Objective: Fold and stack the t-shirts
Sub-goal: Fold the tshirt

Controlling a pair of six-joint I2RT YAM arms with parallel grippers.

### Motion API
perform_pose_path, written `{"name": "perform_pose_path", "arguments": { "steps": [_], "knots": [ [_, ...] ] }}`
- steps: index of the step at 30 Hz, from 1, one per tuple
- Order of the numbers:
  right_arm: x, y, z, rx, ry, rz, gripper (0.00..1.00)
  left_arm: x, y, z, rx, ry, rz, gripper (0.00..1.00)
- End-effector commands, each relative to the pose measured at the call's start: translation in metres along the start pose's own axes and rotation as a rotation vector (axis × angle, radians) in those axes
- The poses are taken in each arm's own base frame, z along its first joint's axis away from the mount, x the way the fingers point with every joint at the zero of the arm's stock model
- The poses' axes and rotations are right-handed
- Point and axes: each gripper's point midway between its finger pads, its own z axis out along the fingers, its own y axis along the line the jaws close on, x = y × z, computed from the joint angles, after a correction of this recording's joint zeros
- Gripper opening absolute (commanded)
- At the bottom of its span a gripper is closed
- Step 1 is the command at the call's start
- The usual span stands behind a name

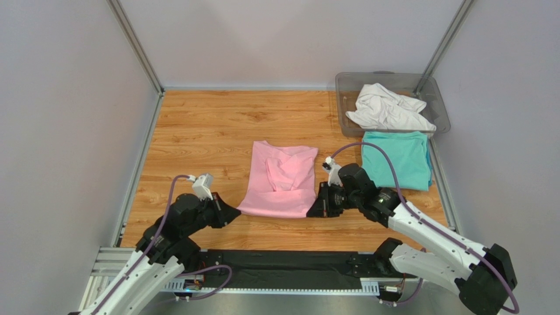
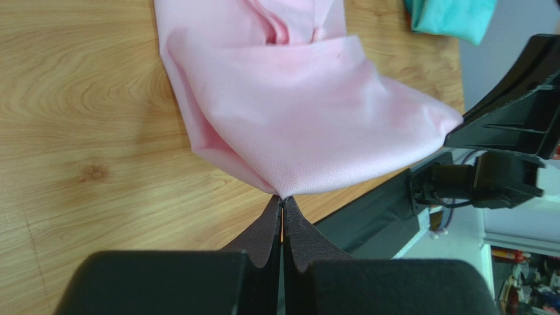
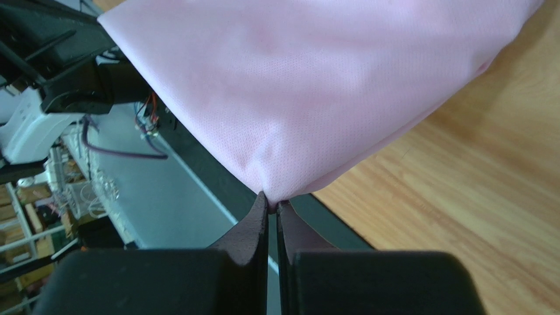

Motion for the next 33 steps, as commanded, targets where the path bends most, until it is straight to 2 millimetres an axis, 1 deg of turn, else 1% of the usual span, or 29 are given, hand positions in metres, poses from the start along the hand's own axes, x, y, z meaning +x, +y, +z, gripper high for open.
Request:
{"name": "perform_pose_path", "arguments": {
  "steps": [1, 2, 3, 4, 7, 8, 9, 10, 12, 13, 14, 15, 17, 18, 20, 21, 23, 24, 25, 26, 27, 29, 30, 31, 32, 33],
  "knots": [
    [0.020, 0.033, -0.029, -0.111, 0.117, 0.017, 0.00, -0.005, -0.020, -0.025, 0.067, -0.005, -0.005, 0.00],
    [0.019, 0.040, -0.034, -0.133, 0.111, 0.019, 0.00, -0.012, -0.028, -0.031, 0.083, -0.025, -0.001, 0.00],
    [0.018, 0.046, -0.038, -0.156, 0.113, 0.020, 0.00, -0.014, -0.029, -0.035, 0.078, -0.031, 0.000, 0.00],
    [0.019, 0.055, -0.043, -0.193, 0.131, 0.022, 0.00, -0.023, -0.035, -0.041, 0.084, -0.057, 0.012, 0.00],
    [0.017, 0.067, -0.050, -0.228, 0.140, 0.049, 0.00, -0.037, -0.041, -0.046, 0.080, -0.100, 0.023, 0.00],
    [0.015, 0.068, -0.051, -0.227, 0.135, 0.065, 0.00, -0.044, -0.047, -0.051, 0.090, -0.122, 0.030, 0.00],
    [0.012, 0.069, -0.052, -0.229, 0.123, 0.069, 0.00, -0.049, -0.048, -0.052, 0.083, -0.138, 0.029, 0.00],
    [0.008, 0.069, -0.053, -0.225, 0.112, 0.075, 0.00, -0.056, -0.047, -0.052, 0.060, -0.160, 0.038, 0.00],
    [-0.001, 0.068, -0.055, -0.222, 0.084, 0.104, 0.00, -0.068, -0.051, -0.055, 0.054, -0.203, 0.046, 0.00],
    [-0.002, 0.067, -0.056, -0.224, 0.083, 0.111, 0.00, -0.074, -0.051, -0.053, 0.033, -0.215, 0.049, 0.00],
    [-0.004, 0.066, -0.055, -0.221, 0.082, 0.120, 0.00, -0.078, -0.055, -0.052, 0.042, -0.225, 0.053, 0.00],
    [-0.007, 0.063, -0.055, -0.216, 0.074, 0.134, 0.00, -0.083, -0.050, -0.047, 0.005, -0.232, 0.045, 0.00],
    [-0.010, 0.059, -0.053, -0.206, 0.075, 0.150, 0.00, -0.091, -0.055, -0.043, 0.006, -0.247, 0.050, 0.00],
    [-0.014, 0.055, -0.052, -0.199, 0.063, 0.165, 0.00, -0.094, -0.050, -0.036, -0.036, -0.243, 0.044, 0.00],
    [-0.018, 0.052, -0.051, -0.196, 0.061, 0.181, 0.00, -0.103, -0.050, -0.030, -0.063, -0.257, 0.046, 0.00],
    [-0.024, 0.047, -0.051, -0.190, 0.046, 0.196, 0.00, -0.108, -0.041, -0.022, -0.127, -0.261, 0.032, 0.00],
    [-0.034, 0.041, -0.048, -0.172, 0.015, 0.195, 0.00, -0.118, -0.039, -0.017, -0.172, -0.281, 0.028, 0.00],
    [-0.046, 0.035, -0.046, -0.154, -0.029, 0.189, 0.00, -0.124, -0.031, -0.010, -0.232, -0.290, 0.027, 0.00],
    [-0.051, 0.035, -0.045, -0.156, -0.047, 0.181, 0.00, -0.127, -0.028, -0.006, -0.254, -0.296, 0.027, 0.00],
    [-0.058, 0.034, -0.043, -0.159, -0.064, 0.185, 0.00, -0.134, -0.030, -0.001, -0.259, -0.316, 0.031, 0.00],
    [-0.065, 0.031, -0.041, -0.155, -0.091, 0.187, 0.00, -0.135, -0.023, 0.009, -0.300, -0.308, 0.034, 0.00],
    [-0.081, 0.025, -0.035, -0.141, -0.135, 0.190, 0.00, -0.147, -0.031, 0.018, -0.290, -0.326, 0.053, 0.00],
    [-0.090, 0.021, -0.034, -0.122, -0.163, 0.188, 0.00, -0.146, -0.027, 0.029, -0.313, -0.303, 0.058, 0.00],
    [-0.094, 0.015, -0.028, -0.099, -0.160, 0.204, 0.00, -0.153, -0.033, 0.031, -0.309, -0.309, 0.063, 0.00],
    [-0.100, 0.011, -0.027, -0.087, -0.172, 0.202, 0.00, -0.157, -0.033, 0.034, -0.326, -0.309, 0.068, 0.00],
    [-0.105, 0.004, -0.024, -0.057, -0.189, 0.212, 0.00, -0.160, -0.032, 0.043, -0.352, -0.297, 0.071, 0.00]
  ]
}}
